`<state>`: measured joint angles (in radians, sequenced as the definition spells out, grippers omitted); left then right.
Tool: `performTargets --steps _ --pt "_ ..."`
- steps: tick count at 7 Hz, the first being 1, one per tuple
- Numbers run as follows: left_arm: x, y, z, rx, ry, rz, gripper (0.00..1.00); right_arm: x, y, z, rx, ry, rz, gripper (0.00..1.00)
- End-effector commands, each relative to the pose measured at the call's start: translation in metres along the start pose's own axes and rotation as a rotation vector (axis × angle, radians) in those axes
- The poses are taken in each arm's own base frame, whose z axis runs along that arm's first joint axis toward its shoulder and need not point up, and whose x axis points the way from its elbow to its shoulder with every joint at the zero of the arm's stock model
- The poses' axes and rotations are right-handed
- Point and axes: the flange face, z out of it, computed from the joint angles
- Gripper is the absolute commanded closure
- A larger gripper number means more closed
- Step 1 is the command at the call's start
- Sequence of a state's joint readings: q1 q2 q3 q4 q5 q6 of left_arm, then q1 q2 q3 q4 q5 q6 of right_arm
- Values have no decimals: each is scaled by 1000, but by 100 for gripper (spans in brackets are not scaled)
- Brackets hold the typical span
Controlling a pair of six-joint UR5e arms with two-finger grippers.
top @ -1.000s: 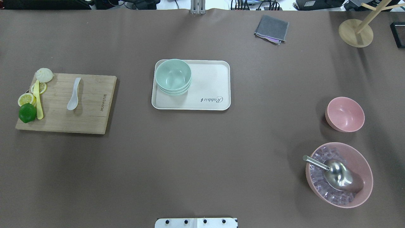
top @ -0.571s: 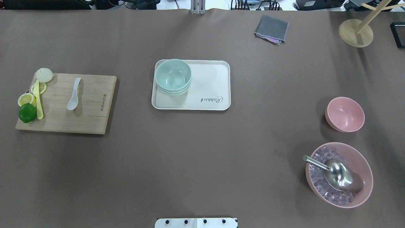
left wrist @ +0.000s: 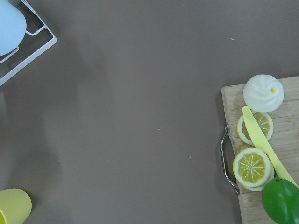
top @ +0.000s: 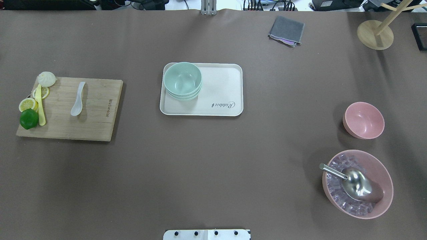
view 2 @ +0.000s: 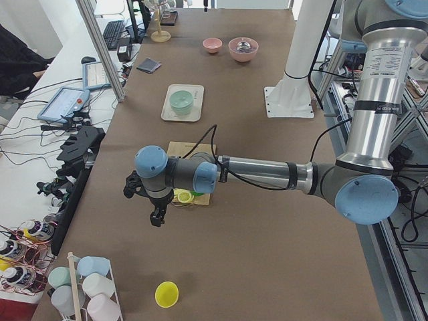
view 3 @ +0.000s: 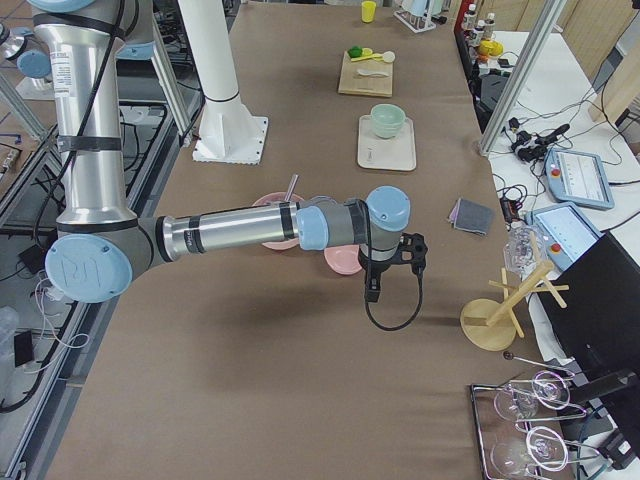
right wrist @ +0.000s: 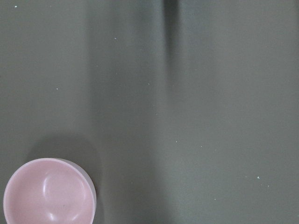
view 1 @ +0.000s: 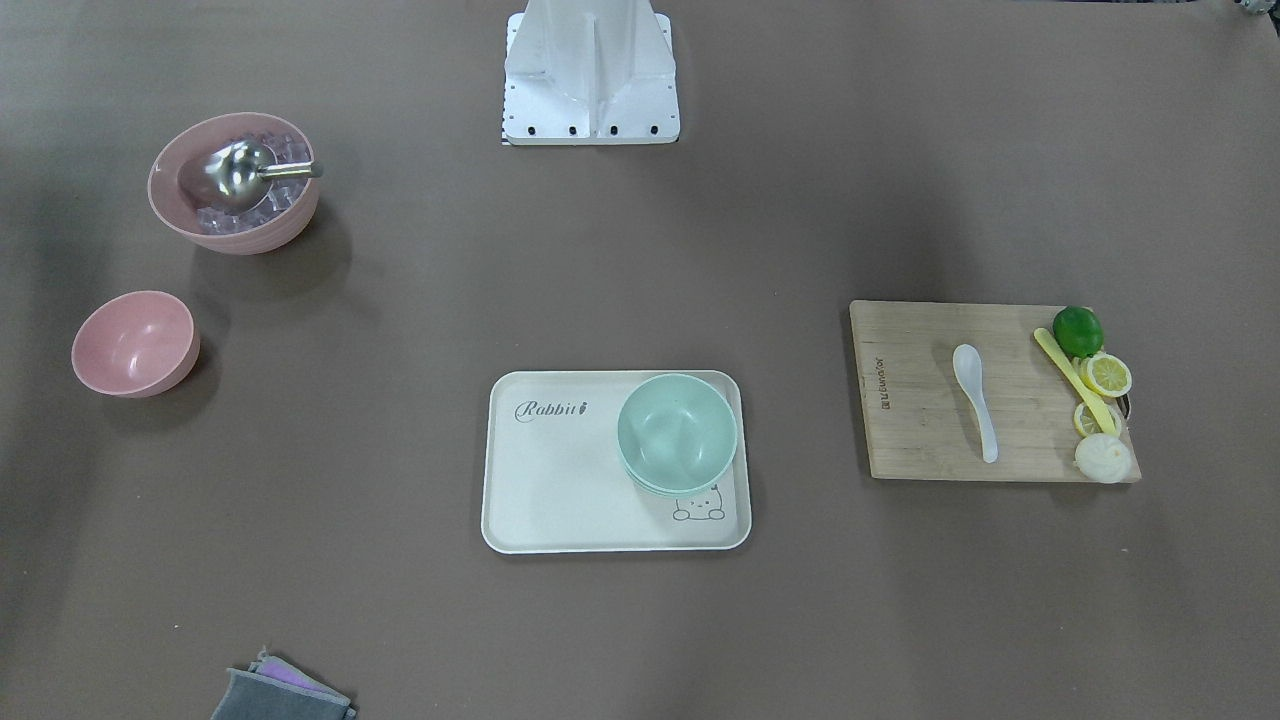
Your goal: Stack pink bowl on green and place spoon
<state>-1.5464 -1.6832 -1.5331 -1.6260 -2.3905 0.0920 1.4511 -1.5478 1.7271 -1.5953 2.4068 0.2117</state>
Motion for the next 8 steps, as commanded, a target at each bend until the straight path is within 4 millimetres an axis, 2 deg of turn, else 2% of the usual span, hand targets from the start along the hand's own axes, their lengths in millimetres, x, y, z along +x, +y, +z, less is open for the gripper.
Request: performTargets --steps 1,6,7,8 --pt "-1 2 0 0 -1 1 2 0 0 0 0 0 0 0" --pt "8 1 -8 27 -3 31 2 -1 0 -1 2 0 -2 0" --pt "12 -7 -8 28 -2 37 2 -3 0 -3 5 -3 -6 0" --pt "26 -27 -19 50 -1 67 2 -18 -11 -10 22 -10 -33 0"
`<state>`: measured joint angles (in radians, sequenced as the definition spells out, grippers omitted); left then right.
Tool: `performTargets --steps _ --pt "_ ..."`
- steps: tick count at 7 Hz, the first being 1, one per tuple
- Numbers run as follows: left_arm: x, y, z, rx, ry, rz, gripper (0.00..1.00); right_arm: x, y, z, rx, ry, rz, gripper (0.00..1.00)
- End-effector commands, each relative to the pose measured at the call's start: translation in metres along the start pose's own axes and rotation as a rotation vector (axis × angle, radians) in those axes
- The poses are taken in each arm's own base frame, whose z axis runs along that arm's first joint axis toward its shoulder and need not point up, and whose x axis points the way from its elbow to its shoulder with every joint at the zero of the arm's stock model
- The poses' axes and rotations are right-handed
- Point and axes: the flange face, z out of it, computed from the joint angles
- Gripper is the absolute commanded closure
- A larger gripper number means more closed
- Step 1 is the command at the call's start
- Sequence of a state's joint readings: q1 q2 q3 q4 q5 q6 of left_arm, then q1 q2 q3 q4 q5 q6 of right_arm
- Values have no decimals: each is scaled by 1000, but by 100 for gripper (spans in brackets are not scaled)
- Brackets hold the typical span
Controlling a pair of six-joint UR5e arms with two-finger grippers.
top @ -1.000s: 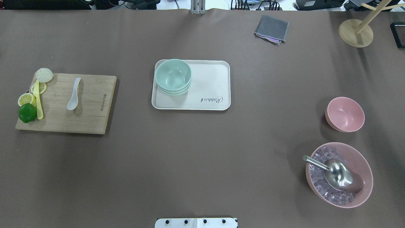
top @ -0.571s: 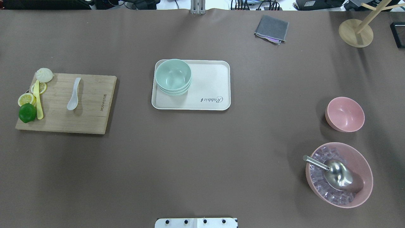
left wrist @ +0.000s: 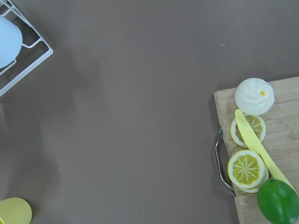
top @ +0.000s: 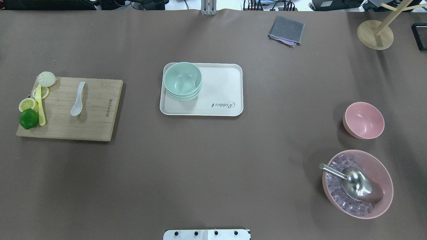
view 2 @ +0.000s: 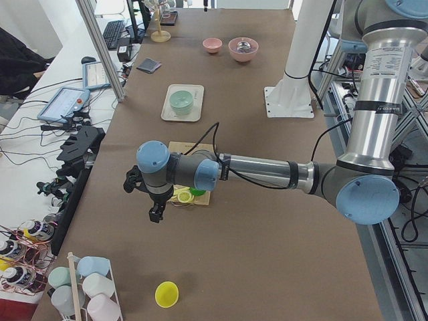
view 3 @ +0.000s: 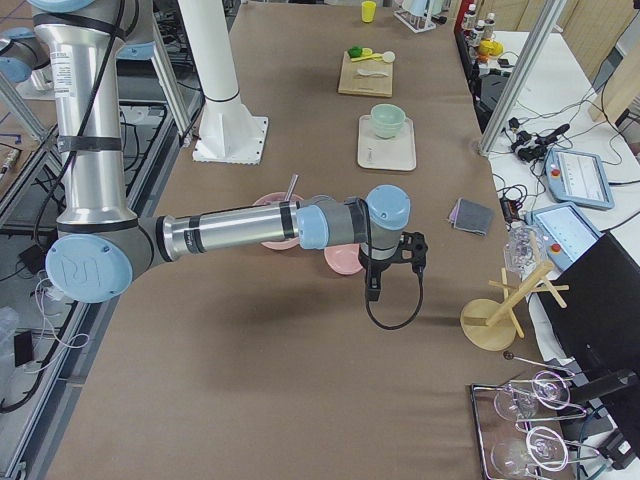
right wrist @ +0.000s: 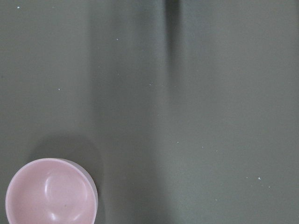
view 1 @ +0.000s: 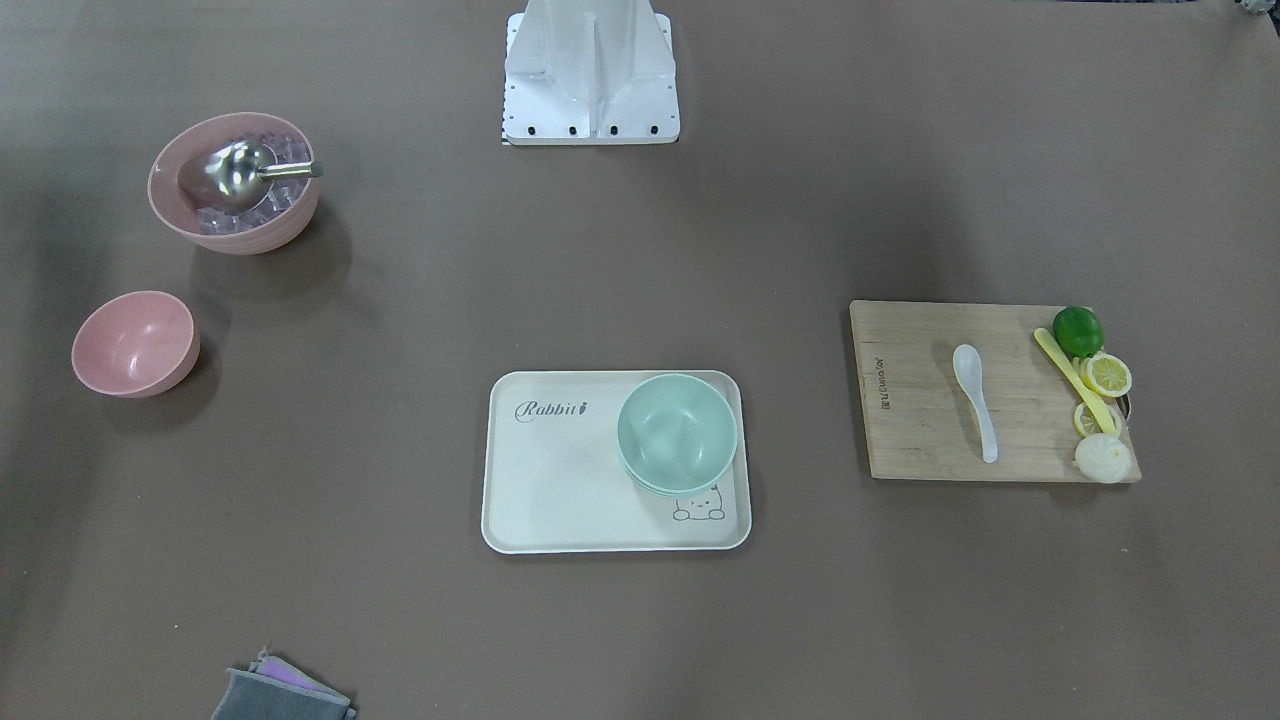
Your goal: Stack pink bowl on green and place spoon
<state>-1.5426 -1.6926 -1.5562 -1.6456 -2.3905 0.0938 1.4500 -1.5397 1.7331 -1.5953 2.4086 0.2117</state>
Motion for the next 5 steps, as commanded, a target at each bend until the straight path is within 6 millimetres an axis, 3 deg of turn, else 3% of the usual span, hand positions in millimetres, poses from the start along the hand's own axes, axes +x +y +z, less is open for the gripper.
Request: performTargets --steps 1,3,4,5 --pt "13 -22 -7 21 4 32 2 -32 -17 -5 11 -16 -32 0" --pt "41 -43 0 16 17 89 2 -67 -14 22 19 -58 -80 0" --pt "57 -49 14 -3 21 125 2 -82 -2 41 25 -82 -56 0" --pt "64 -59 9 7 21 143 2 -88 16 68 17 -98 -76 0"
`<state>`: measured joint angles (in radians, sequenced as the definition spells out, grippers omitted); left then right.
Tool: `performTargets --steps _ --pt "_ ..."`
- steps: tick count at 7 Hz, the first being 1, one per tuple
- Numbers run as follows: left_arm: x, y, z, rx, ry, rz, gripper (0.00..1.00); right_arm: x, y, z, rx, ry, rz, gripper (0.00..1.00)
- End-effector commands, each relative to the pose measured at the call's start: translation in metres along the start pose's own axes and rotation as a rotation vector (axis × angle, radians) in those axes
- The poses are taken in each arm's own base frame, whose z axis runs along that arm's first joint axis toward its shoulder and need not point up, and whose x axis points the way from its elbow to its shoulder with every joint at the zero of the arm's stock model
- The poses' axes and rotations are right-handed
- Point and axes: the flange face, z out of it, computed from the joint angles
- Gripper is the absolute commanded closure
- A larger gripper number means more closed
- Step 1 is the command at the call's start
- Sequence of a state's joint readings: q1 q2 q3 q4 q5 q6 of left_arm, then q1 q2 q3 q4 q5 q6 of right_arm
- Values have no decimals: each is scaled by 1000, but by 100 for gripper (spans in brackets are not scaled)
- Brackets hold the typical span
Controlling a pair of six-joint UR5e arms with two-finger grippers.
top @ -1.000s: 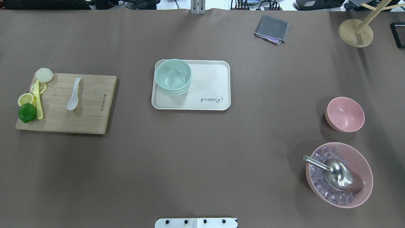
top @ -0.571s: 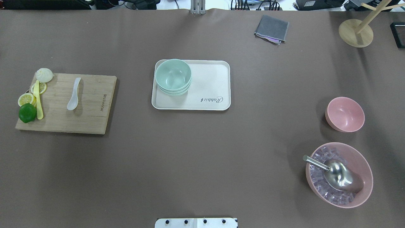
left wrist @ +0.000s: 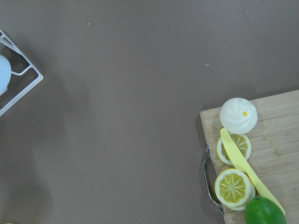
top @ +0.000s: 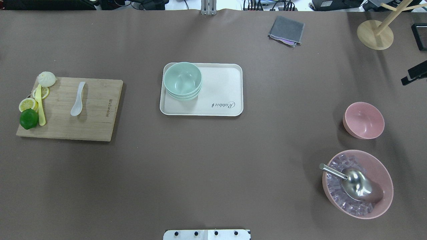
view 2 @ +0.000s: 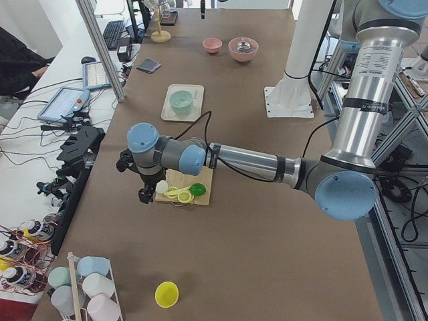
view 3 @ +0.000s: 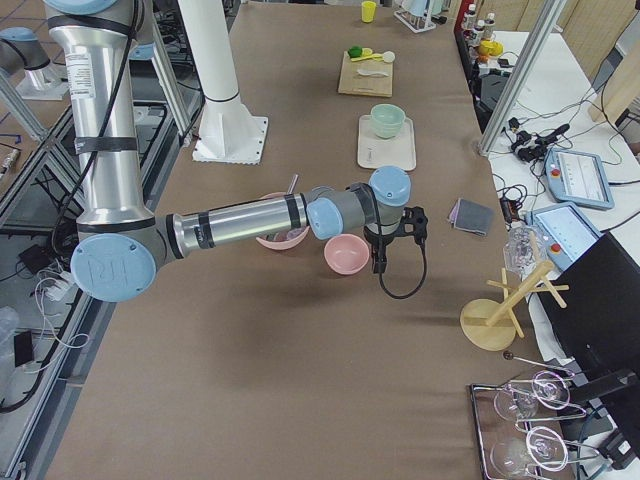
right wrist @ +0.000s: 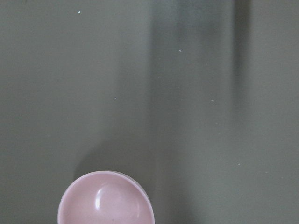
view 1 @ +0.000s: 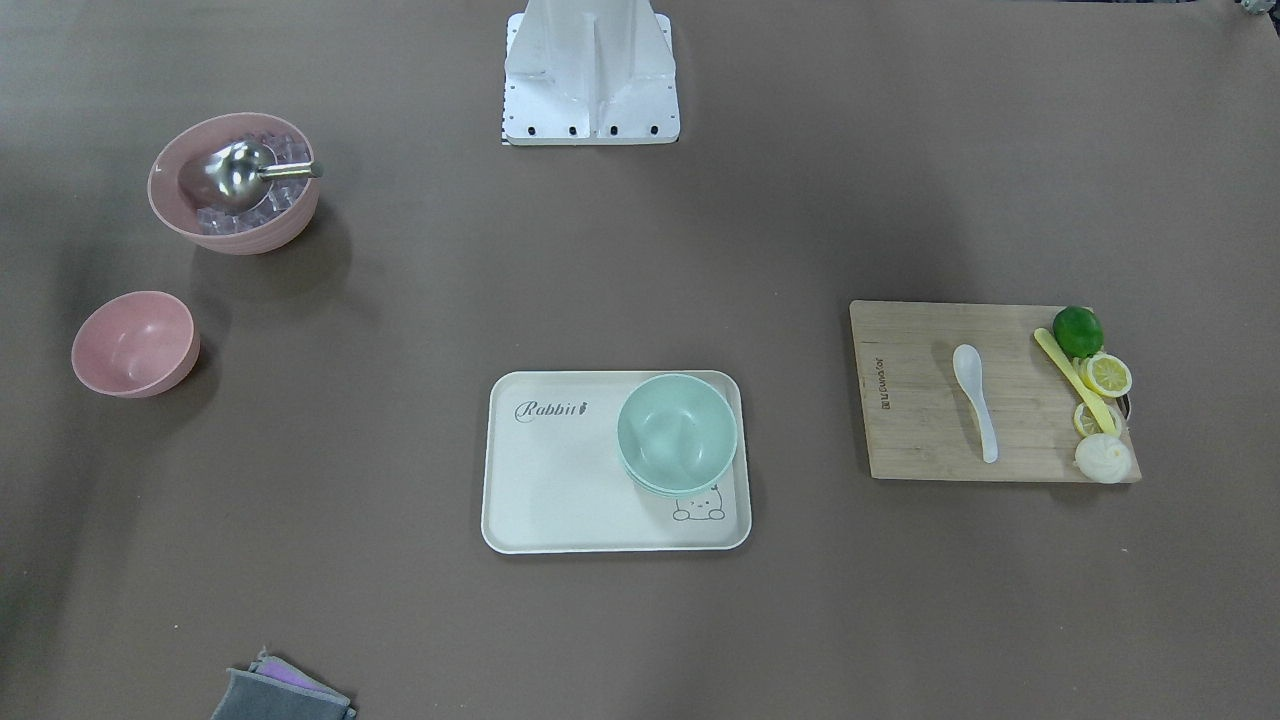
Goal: Stack pink bowl on green and place spoon
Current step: 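Reach the right gripper to the pink bowl rim and grasp it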
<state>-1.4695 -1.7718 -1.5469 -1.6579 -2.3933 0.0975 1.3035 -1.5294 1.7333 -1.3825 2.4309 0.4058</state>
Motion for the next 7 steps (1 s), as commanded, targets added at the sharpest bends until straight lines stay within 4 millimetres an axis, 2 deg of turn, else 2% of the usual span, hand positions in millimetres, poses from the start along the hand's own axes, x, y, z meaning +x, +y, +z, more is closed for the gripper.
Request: performTargets --steps 1,4,5,6,7 --pt "12 -13 2 2 -5 37 2 -9 35 44 -10 -36 9 0" --pt "22 -19 8 -3 -2 45 2 11 53 110 -34 -26 1 0" --pt "24 -22 8 0 -1 -13 2 5 57 127 -38 -21 -15 0" --pt "25 -24 7 2 -1 -22 2 0 59 134 -45 -14 -24 1" --pt "25 -24 8 0 -1 -24 2 1 60 135 -45 -10 -23 25"
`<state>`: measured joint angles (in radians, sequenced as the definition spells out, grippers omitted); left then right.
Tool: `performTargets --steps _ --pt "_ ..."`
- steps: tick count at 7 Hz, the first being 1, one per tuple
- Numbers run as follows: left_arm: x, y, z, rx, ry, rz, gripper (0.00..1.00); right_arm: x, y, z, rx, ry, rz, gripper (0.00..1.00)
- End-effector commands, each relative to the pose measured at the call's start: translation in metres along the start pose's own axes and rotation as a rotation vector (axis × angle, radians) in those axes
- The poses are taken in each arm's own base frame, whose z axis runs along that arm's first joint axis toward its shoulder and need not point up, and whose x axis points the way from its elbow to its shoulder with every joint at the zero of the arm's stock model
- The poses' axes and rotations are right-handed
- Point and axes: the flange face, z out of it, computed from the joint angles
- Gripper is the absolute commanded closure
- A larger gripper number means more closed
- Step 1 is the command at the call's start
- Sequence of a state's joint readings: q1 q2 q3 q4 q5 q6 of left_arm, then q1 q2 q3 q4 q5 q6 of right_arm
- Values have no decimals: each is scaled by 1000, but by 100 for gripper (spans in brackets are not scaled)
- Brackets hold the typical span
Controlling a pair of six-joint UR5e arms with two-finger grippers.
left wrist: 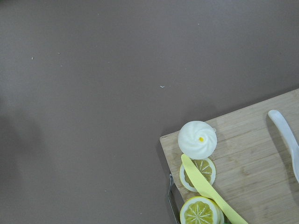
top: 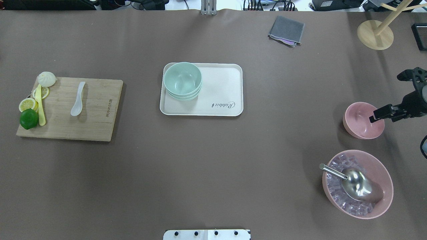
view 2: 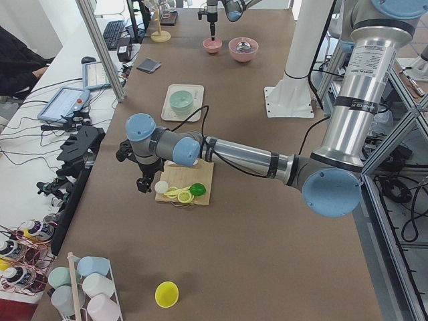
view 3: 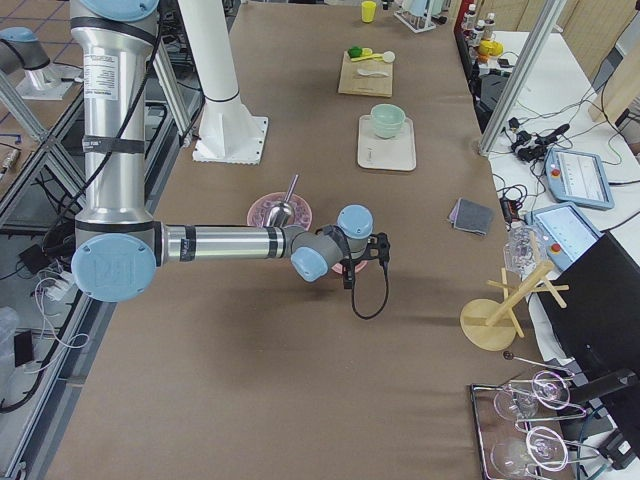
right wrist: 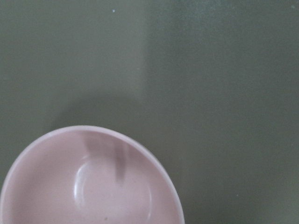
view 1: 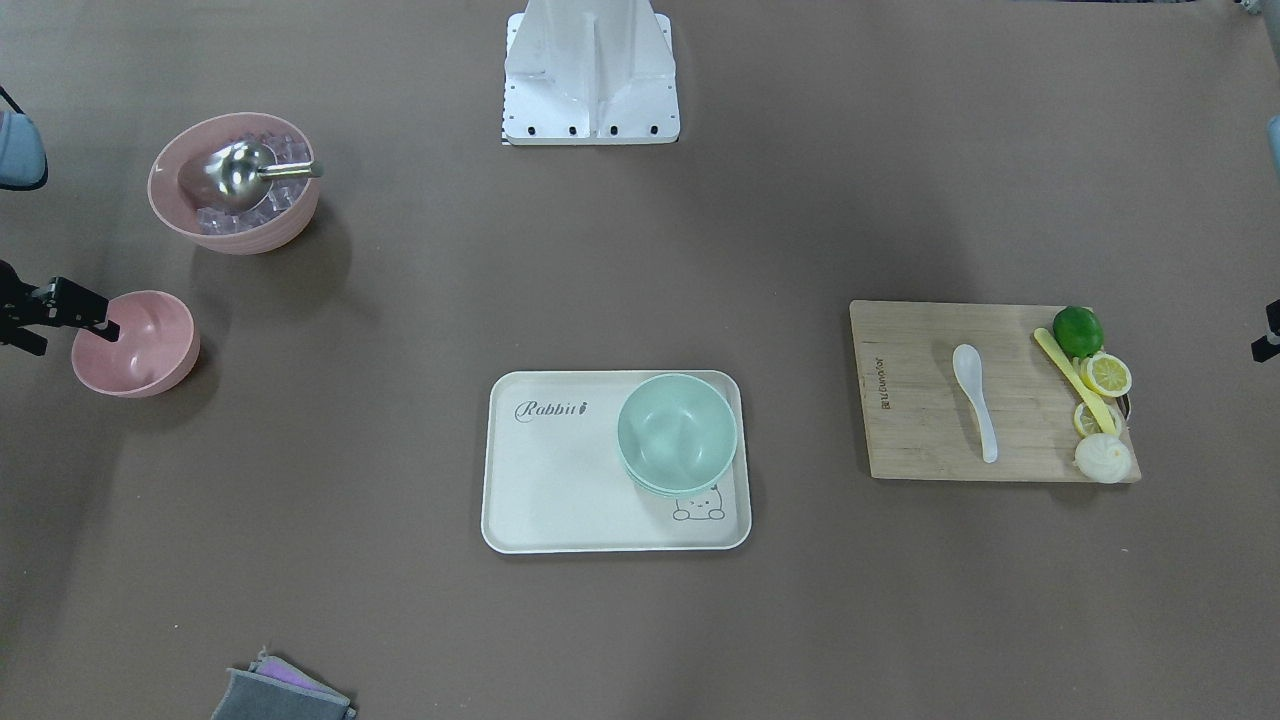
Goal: Stack pink bowl on green and place spoon
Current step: 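Reach the right gripper to the pink bowl rim and grasp it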
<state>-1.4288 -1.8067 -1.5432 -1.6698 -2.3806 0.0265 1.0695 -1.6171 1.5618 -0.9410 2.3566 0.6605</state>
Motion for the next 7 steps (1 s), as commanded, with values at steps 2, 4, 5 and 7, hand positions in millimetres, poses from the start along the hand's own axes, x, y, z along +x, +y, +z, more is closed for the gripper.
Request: performTargets --steps 2,4,5,7 --pt "0 -1 0 -1 0 -11 2 0 2 6 -4 4 -3 94" --pt "1 -1 1 -2 2 -12 3 1 4 3 -3 0 0 100" --pt "3 -2 3 -5 2 -9 3 0 4 2 -4 -3 0 100" --pt "7 -8 -1 1 4 -5 3 -18 -5 -14 28 -28 112 100"
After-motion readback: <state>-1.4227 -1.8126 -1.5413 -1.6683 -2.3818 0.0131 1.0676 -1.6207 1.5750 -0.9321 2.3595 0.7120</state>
